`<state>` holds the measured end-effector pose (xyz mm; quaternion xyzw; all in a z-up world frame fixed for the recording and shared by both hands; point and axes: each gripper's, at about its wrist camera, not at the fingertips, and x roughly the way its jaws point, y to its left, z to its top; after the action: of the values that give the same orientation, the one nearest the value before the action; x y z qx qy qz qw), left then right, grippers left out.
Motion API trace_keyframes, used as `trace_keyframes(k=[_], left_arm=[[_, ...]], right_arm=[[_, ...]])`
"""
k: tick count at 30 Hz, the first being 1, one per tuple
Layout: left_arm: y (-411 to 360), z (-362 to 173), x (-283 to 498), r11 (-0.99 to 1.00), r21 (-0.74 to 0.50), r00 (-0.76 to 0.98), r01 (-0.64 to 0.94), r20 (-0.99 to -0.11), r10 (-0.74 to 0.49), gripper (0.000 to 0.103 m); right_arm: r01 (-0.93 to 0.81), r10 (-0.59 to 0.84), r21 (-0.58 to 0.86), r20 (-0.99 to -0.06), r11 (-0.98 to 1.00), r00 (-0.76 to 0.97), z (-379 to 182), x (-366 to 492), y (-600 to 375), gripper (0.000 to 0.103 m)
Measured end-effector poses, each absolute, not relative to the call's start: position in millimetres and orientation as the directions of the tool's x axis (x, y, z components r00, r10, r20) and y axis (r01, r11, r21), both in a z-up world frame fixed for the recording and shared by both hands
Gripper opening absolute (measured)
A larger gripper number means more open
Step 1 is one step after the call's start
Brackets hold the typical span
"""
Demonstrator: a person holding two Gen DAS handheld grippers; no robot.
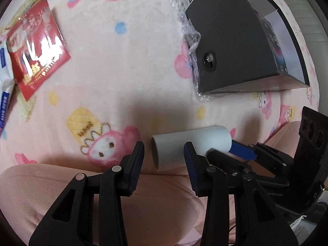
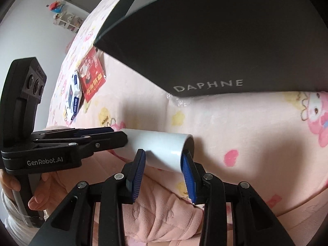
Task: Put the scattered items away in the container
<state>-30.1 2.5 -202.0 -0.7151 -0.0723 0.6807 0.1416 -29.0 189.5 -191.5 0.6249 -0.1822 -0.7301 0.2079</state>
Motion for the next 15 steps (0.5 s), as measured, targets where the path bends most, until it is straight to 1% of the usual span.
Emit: trace_keyframes(k=[3, 7, 11, 14, 15], left_arm=[[8.0, -198.5, -22.9, -0.942, -0.318, 0.050, -0.106, -0.948, 0.315, 0.040], [15.2, -173.0, -26.8, -0.929, -0.350, -0.012, -0.121, -0.935, 0.354, 0.040], [17.6, -138.0, -34.0, -0.902, -0.414, -0.080, -0.125, -0.902, 0.425, 0.040], [39.0, -104.7, -58.0, -0.881, -0.449, -0.138, -0.147, -0.873, 0.468, 0.040], [29.8, -91.7, -65.2, -0.875, -0.459, -0.152, -0.154, -0.864, 0.480, 0.040]], right_arm=[[0.091, -0.544, 0.536, -0.831, -0.839, -0.120, -190.1, -28.2, 188.4, 0.033], [0.110, -0.537, 0.526, -0.827, -0.843, -0.165, -170.6, -24.3, 193.2, 0.033], [0.147, -0.548, 0.528, -0.798, -0.836, -0.251, -131.6, -23.2, 203.5, 0.033], [0.182, -0.540, 0.509, -0.774, -0.841, -0.331, -100.9, -28.4, 210.5, 0.033], [0.194, -0.535, 0.500, -0.765, -0.844, -0.359, -89.6, -31.0, 214.4, 0.033]])
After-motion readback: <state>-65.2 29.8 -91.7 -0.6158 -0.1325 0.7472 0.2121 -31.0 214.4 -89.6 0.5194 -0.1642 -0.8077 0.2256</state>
